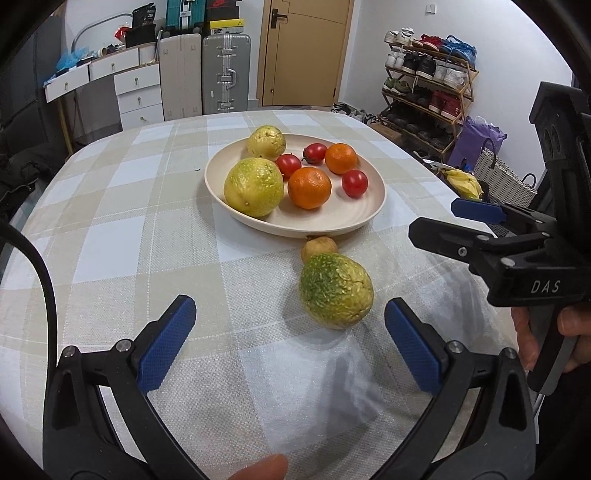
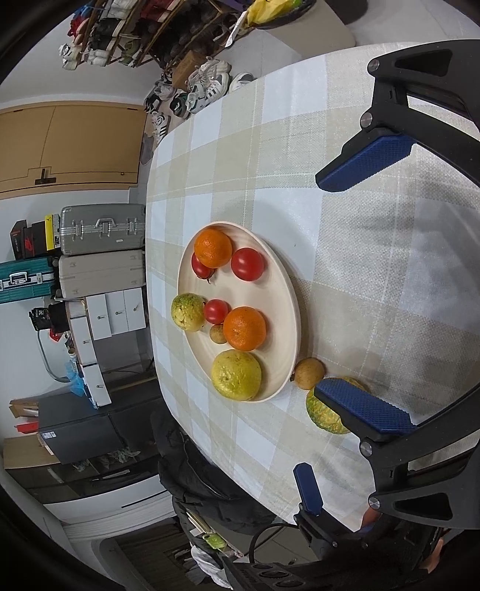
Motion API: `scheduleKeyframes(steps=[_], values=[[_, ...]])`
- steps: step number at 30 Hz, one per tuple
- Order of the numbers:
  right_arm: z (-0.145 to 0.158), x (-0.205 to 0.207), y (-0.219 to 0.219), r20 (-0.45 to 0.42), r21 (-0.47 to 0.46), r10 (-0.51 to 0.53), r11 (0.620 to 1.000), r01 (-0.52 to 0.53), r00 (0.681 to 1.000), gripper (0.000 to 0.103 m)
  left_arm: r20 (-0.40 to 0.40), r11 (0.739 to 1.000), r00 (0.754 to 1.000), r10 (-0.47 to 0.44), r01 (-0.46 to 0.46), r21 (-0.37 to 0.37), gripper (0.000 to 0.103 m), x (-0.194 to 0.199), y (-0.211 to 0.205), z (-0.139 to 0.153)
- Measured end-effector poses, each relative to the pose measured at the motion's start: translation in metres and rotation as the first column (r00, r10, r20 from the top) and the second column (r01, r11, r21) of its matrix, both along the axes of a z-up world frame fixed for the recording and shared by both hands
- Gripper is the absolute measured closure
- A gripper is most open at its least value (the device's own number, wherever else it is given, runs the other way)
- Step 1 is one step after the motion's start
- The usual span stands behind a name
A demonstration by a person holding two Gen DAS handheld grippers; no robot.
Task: Organize fruits
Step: 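Withdraw both open tools toward the remaining green citrus and brown fruit, then close the left tool on the bumpy green citrus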
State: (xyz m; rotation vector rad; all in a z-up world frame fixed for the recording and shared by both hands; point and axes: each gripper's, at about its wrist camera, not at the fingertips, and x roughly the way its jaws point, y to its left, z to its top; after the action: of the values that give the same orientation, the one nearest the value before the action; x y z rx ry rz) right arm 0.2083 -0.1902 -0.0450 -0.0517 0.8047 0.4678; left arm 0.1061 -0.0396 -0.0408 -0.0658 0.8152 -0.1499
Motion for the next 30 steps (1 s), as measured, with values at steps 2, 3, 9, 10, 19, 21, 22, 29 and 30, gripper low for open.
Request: scheduleKeyframes(steps=[2,3,9,10,19,21,22,29,30], values=[[0.000,0.001,0.000,-0.002,0.002,-0.003,1.000,0.003,1.000,0.000,-0.003,1.000,1.000,-0.003,0.003,0.001,0.001,0.001,0.000,-0.001],[-0.001,0.001,-0.001,-0.004,0.002,-0.004,1.000,0.004,1.000,0.000,-0.004,1.000,1.000,-0.005,0.005,0.002,0.001,0.002,0.000,-0.002],[-0.002,0.002,-0.001,-0.011,-0.006,-0.002,1.000,0.002,1.000,0.000,-0.014,1.000,1.000,-0.005,0.005,0.006,0.007,0.006,-0.003,-0.005],[-0.003,0.003,-0.001,-0.012,-0.005,-0.003,1.000,0.003,1.000,0.000,-0.017,1.000,1.000,-0.006,0.006,0.001,0.008,0.008,-0.003,-0.006],[-0.006,0.002,-0.001,-0.021,-0.013,0.005,1.000,-0.005,1.000,0.000,-0.050,0.999,0.999,-0.014,0.012,-0.040,0.017,0.018,-0.005,-0.014],[-0.006,0.002,-0.001,-0.023,-0.016,0.006,1.000,-0.007,1.000,0.000,-0.052,0.999,0.998,-0.023,0.020,-0.042,0.020,0.019,-0.007,-0.015],[-0.006,0.002,-0.001,-0.023,-0.018,0.008,1.000,-0.009,1.000,0.000,-0.055,0.999,0.998,-0.027,0.024,-0.041,0.020,0.020,-0.009,-0.015],[-0.009,0.001,0.003,-0.030,-0.029,0.017,0.999,-0.018,0.999,0.000,-0.073,0.996,0.995,-0.070,0.066,-0.060,0.041,0.024,-0.015,-0.019],[-0.009,0.001,0.003,-0.030,-0.030,0.018,0.999,-0.018,0.999,0.000,-0.072,0.995,0.994,-0.082,0.076,-0.071,0.047,0.024,-0.015,-0.019]])
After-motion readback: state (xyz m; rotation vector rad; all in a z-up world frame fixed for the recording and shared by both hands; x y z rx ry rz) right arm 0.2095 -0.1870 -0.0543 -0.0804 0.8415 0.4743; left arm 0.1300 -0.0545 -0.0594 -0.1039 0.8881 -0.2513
